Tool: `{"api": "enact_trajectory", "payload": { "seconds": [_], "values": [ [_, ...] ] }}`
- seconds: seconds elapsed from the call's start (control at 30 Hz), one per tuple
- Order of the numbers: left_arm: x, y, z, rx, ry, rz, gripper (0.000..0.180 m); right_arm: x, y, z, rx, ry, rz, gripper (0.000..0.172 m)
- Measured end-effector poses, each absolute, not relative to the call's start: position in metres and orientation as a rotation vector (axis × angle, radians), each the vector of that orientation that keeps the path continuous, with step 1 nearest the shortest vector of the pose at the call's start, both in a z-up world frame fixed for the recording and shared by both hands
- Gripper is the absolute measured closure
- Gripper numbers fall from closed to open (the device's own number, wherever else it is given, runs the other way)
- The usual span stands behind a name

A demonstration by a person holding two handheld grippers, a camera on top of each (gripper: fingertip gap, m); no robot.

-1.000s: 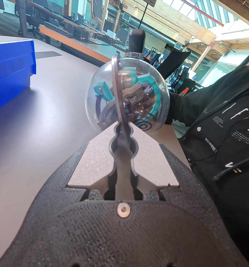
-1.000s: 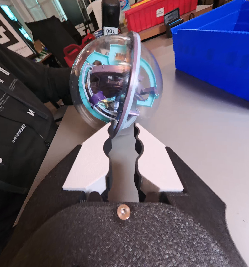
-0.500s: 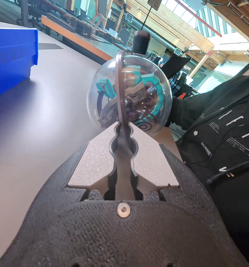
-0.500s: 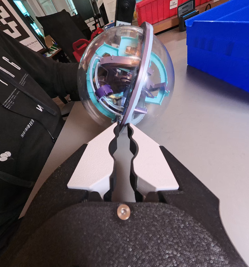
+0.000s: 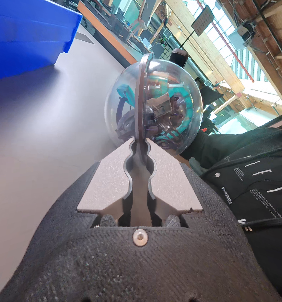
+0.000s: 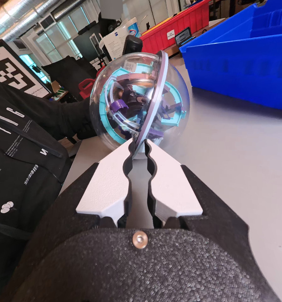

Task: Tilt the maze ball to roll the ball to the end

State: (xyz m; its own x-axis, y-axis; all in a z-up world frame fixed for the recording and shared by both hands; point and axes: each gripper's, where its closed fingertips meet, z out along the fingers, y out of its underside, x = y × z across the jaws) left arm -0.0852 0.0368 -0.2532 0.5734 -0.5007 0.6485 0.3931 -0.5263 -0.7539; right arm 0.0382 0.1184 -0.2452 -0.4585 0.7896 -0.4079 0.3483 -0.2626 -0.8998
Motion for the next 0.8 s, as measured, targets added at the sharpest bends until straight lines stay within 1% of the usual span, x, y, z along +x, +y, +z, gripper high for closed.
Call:
{"api": "enact_trajectory", "payload": {
  "seconds": [0.13,0.23,0.3,0.37,0.63,0.73,0.8],
  "values": [
    [-0.087,0.04,-0.252,-1.799,0.029,-1.139,0.175,0.036,0.122,-0.25,-1.42,-1.635,1.767,0.157],
    [-0.087,0.04,-0.253,-1.798,0.022,-1.142,0.175,0.035,0.122,-0.251,-1.433,-1.63,1.776,0.156],
    [-0.087,0.04,-0.253,-1.799,0.015,-1.144,0.175,0.035,0.123,-0.252,-1.452,-1.626,1.784,0.157],
    [-0.087,0.04,-0.253,-1.799,0.013,-1.148,0.174,0.034,0.124,-0.253,-1.462,-1.624,1.792,0.162],
    [-0.081,0.037,-0.255,-1.823,0.051,-1.148,0.174,0.034,0.131,-0.252,-1.509,-1.584,1.837,0.165],
    [-0.072,0.029,-0.257,-1.862,0.129,-1.18,0.174,0.032,0.137,-0.251,-1.552,-1.576,1.847,0.166],
    [-0.068,0.021,-0.255,-1.88,0.238,-1.18,0.169,0.03,0.141,-0.249,-1.567,-1.585,1.87,0.166]
  ]
}}
